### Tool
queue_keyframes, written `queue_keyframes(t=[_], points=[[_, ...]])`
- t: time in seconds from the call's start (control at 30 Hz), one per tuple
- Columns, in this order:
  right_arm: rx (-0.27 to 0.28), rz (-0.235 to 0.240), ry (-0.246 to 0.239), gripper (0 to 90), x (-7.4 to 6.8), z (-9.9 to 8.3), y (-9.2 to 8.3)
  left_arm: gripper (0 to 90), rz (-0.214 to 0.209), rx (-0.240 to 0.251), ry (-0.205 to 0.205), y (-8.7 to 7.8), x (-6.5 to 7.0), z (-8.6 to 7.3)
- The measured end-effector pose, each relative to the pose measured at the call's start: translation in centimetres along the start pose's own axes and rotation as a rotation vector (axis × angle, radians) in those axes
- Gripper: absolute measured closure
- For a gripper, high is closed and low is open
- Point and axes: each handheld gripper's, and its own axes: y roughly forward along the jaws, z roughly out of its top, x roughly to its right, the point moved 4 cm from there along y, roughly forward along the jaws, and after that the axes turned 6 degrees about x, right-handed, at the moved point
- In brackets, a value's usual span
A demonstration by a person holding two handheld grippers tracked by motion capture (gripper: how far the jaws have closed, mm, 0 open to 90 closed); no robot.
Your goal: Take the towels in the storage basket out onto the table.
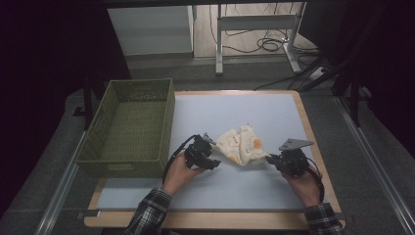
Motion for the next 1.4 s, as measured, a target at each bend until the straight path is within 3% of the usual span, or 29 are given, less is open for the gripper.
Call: queue_keyframes(t=[0.1, 0.13, 0.23, 0.43, 0.5, 0.53, 0.57, 0.6, 0.63, 0.67, 0.7, 0.77, 0.8, 0.83, 0.87, 0.9, 0.97, 1.0, 1.03, 1.07, 1.17, 1.2, 1.27, 1.3, 1.37, 1.4], points=[[-0.029, -0.006, 0.037, 76.5, 0.8, -1.0, -0.2, 45.4, 0.011, 0.012, -0.015, 0.1, -0.3, 0.0], [-0.030, 0.005, 0.051, 71.2, 1.2, -1.6, -0.6, 43.1, 0.020, 0.017, -0.019, 0.1, -0.5, -0.1], [-0.015, 0.021, 0.056, 68.6, 1.2, -1.6, -1.3, 41.0, 0.030, 0.025, -0.018, -0.2, -0.7, -0.1], [0.007, 0.016, 0.054, 63.4, 1.5, 0.6, -1.4, 41.1, 0.053, 0.071, -0.028, -0.8, -1.7, 0.9], [0.009, 0.012, 0.039, 61.0, 1.7, 1.6, -0.5, 41.4, 0.047, 0.077, -0.031, -0.4, -2.0, 1.2], [0.005, 0.016, 0.030, 58.4, 1.9, 2.5, 0.8, 41.4, 0.037, 0.079, -0.038, 0.4, -2.3, 1.3], [0.005, 0.016, 0.030, 58.4, 1.9, 2.5, 0.8, 41.4, 0.037, 0.079, -0.038, 0.4, -2.3, 1.3], [-0.002, 0.026, 0.035, 54.8, 2.2, 3.2, 2.5, 41.0, 0.032, 0.073, -0.039, 1.3, -2.4, 1.4], [-0.002, 0.026, 0.035, 54.8, 2.2, 3.2, 2.5, 40.8, 0.032, 0.073, -0.039, 1.3, -2.4, 1.4], [-0.016, 0.028, 0.049, 51.9, 2.5, 3.6, 4.2, 41.0, 0.029, 0.070, -0.042, 2.2, -2.6, 1.3], [-0.016, 0.028, 0.049, 51.9, 2.5, 3.6, 4.2, 41.5, 0.029, 0.070, -0.042, 2.2, -2.6, 1.3], [-0.046, 0.030, 0.063, 52.1, 2.8, 3.7, 6.0, 43.2, 0.037, 0.065, -0.047, 2.9, -2.8, 1.3], [-0.086, 0.024, 0.076, 62.4, 3.0, 3.5, 7.5, 49.8, 0.065, 0.085, -0.038, 3.1, -2.8, 1.3], [-0.086, 0.024, 0.076, 62.4, 3.0, 3.5, 7.5, 56.2, 0.065, 0.085, -0.038, 3.1, -2.8, 1.3], [-0.099, 0.028, 0.072, 71.1, 3.0, 3.3, 7.9, 56.2, 0.053, 0.089, -0.046, 2.9, -2.9, 1.2], [-0.094, 0.018, 0.056, 80.2, 2.9, 3.1, 8.1, 68.2, 0.024, 0.085, -0.060, 2.8, -2.9, 1.2], [-0.076, 0.009, 0.046, 85.2, 2.7, 3.2, 7.7, 77.9, 0.017, 0.075, -0.050, 2.6, -2.8, 1.0], [-0.046, -0.019, 0.019, 85.8, 2.5, 3.5, 6.6, 82.1, 0.021, 0.070, -0.048, 2.2, -2.7, 0.9], [-0.046, -0.019, 0.019, 85.8, 2.5, 3.5, 6.6, 82.5, 0.021, 0.070, -0.048, 2.2, -2.7, 0.9], [-0.006, -0.035, 0.009, 85.8, 2.6, 3.9, 4.8, 82.7, 0.034, 0.073, -0.047, 1.8, -2.6, 0.7], [0.011, -0.061, 0.001, 85.8, 3.0, 4.2, 3.4, 82.8, 0.050, 0.091, -0.057, 0.6, -2.4, 0.6], [0.030, -0.086, 0.010, 86.3, 3.7, 4.3, 1.9, 82.8, 0.067, 0.109, -0.052, -0.4, -2.1, 0.4], [0.030, -0.114, 0.015, 86.3, 4.3, 4.2, 1.3, 82.5, 0.069, 0.090, -0.048, -0.6, -2.0, 0.2], [0.006, -0.136, 0.040, 85.2, 5.3, 3.6, 0.8, 78.9, 0.058, 0.074, -0.047, -0.5, -1.9, 0.1], [-0.041, -0.119, 0.087, 82.7, 6.0, 2.7, 0.9, 70.3, 0.069, 0.070, -0.043, -0.3, -1.8, -0.2], [-0.076, -0.122, 0.100, 81.2, 6.6, 1.4, 1.3, 61.6, 0.072, 0.068, -0.052, -0.2, -2.0, -0.4]])
